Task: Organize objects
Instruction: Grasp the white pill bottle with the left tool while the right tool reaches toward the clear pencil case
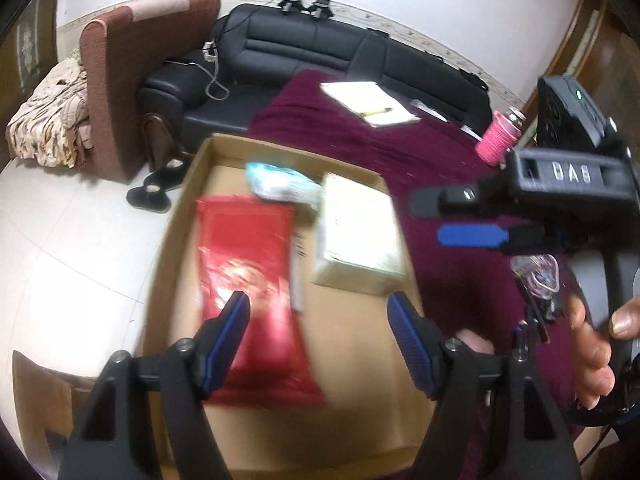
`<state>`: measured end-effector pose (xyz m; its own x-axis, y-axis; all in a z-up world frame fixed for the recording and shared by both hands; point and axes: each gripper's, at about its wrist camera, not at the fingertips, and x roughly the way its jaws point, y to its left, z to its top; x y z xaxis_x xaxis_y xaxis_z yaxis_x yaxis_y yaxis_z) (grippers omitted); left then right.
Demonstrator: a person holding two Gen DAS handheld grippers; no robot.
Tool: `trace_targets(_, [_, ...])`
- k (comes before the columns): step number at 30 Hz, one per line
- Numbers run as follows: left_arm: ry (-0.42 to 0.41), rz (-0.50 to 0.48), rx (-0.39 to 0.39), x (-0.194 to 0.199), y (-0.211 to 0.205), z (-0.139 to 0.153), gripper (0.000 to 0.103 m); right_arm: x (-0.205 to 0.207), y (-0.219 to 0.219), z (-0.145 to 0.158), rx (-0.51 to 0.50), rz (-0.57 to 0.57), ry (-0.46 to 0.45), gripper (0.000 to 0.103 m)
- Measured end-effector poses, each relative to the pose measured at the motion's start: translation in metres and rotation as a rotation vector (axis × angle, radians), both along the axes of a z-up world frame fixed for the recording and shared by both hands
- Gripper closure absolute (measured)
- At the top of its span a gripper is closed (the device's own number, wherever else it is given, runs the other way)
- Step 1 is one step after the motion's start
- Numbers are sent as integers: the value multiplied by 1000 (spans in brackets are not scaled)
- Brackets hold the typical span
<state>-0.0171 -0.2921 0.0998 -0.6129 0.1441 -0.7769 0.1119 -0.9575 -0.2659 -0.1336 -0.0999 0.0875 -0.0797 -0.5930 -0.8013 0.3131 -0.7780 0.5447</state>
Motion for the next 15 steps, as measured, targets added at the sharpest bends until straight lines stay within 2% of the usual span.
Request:
trace_targets(8, [-20, -112, -12, 7, 70, 3, 32, 43, 111, 1, 1, -109, 16, 28])
trace_targets(15, [-66, -194, 15, 3, 125, -6, 32, 87, 200, -19, 21, -219, -23, 27])
